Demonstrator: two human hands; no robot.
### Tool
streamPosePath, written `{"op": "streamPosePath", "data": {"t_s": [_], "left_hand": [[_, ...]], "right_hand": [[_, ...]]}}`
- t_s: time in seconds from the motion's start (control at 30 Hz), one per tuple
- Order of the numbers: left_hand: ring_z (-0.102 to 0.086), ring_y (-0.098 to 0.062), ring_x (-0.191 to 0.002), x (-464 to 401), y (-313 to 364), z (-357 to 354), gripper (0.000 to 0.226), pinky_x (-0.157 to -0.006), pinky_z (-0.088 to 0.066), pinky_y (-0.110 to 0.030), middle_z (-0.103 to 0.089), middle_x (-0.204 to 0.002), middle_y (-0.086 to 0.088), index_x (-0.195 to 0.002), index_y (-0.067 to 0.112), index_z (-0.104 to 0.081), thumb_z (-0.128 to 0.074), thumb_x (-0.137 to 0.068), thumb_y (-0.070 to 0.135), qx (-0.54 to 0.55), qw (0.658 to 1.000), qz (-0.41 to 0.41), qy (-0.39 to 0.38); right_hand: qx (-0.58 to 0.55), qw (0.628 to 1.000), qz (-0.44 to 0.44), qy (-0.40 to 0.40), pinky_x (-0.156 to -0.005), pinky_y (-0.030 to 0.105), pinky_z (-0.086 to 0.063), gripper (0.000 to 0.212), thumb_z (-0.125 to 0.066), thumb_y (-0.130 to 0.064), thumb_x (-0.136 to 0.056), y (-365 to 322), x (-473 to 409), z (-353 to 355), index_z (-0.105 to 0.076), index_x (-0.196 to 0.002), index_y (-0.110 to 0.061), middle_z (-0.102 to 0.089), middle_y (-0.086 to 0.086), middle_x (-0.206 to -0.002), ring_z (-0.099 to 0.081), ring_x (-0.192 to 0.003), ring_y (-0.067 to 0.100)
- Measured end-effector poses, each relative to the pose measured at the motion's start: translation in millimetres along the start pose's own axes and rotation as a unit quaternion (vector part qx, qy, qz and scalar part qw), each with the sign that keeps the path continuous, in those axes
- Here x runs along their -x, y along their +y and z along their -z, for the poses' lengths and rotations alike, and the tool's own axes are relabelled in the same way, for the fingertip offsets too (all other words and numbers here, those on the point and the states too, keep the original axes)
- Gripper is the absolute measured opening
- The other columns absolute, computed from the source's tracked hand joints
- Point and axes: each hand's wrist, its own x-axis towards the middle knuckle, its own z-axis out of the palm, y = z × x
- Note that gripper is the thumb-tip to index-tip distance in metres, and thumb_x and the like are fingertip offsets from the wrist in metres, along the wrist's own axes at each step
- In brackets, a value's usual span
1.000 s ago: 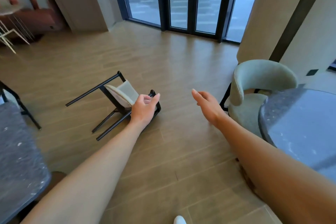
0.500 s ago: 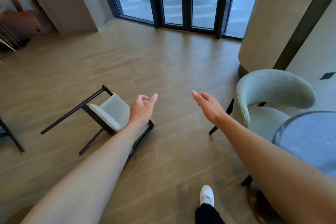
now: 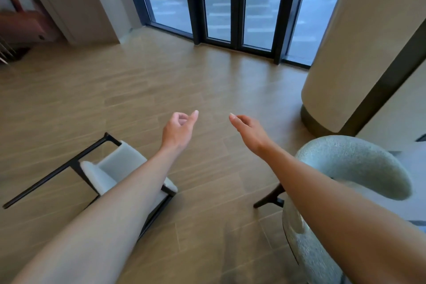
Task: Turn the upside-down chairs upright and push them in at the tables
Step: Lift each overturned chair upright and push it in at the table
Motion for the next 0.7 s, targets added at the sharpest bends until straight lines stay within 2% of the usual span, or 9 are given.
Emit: {"op": "streamPosePath", "data": {"t_s": [0.07, 0.13, 0.27, 0.43, 0.57, 0.7], "left_hand": [[-0.061, 0.001, -0.084, -24, 9, -15, 0.045, -0.068, -0.042, -0.023, -0.066, -0.092, 0.016, -0.092, 0.026, -0.061, -0.063, -0.086, 0.070, -0.001, 1.000, -0.001, 0.001], [-0.061, 0.002, -0.083, -46, 16, -29, 0.044, -0.067, -0.041, -0.020, -0.066, -0.091, 0.016, -0.092, 0.025, -0.061, -0.064, -0.086, 0.069, -0.002, 1.000, -0.003, -0.002], [-0.062, -0.008, -0.081, -90, 31, -54, 0.042, -0.073, -0.041, -0.029, -0.067, -0.091, 0.013, -0.095, 0.022, -0.063, -0.066, -0.090, 0.064, 0.001, 1.000, -0.007, -0.004], [-0.062, -0.012, -0.081, -154, 56, -87, 0.042, -0.072, -0.041, -0.029, -0.066, -0.089, 0.012, -0.099, 0.019, -0.064, -0.067, -0.091, 0.061, 0.009, 1.000, -0.020, -0.020], [-0.061, -0.009, -0.079, -217, 78, -107, 0.042, -0.070, -0.041, -0.028, -0.066, -0.089, 0.013, -0.099, 0.019, -0.064, -0.067, -0.091, 0.060, 0.009, 0.998, -0.038, -0.039], [-0.062, -0.014, -0.085, -295, 113, -125, 0.042, -0.072, -0.040, -0.028, -0.066, -0.090, 0.012, -0.100, 0.020, -0.065, -0.066, -0.092, 0.061, 0.005, 0.997, -0.065, -0.048]], "right_hand": [[-0.004, 1.000, -0.004, 0.002, -0.074, 0.012, -0.038, 0.056, -0.049, -0.061, -0.102, 1, -24, 12, -0.065, -0.131, -0.016, -0.065, -0.011, -0.110, -0.058, -0.098, -0.004], [-0.013, 1.000, -0.008, 0.007, -0.075, 0.013, -0.038, 0.057, -0.048, -0.059, -0.103, 1, -45, 24, -0.064, -0.133, -0.014, -0.064, -0.010, -0.110, -0.060, -0.101, 0.004], [-0.015, 1.000, -0.014, 0.024, -0.076, 0.017, -0.040, 0.056, -0.048, -0.056, -0.104, -3, -86, 46, -0.063, -0.135, -0.012, -0.064, -0.002, -0.119, -0.060, -0.111, 0.012], [-0.008, 0.999, -0.022, 0.047, -0.093, 0.031, -0.041, 0.057, -0.047, -0.057, -0.104, -10, -151, 71, -0.061, -0.137, -0.013, -0.063, -0.001, -0.126, -0.059, -0.118, 0.016], [-0.006, 0.998, -0.012, 0.064, -0.091, 0.029, -0.040, 0.056, -0.048, -0.056, -0.104, -20, -215, 85, -0.063, -0.136, -0.013, -0.065, 0.000, -0.127, -0.060, -0.118, 0.016], [-0.011, 0.996, -0.004, 0.088, -0.089, 0.028, -0.040, 0.058, -0.047, -0.059, -0.103, -39, -284, 103, -0.062, -0.139, -0.015, -0.063, -0.002, -0.127, -0.059, -0.116, 0.013]]}}
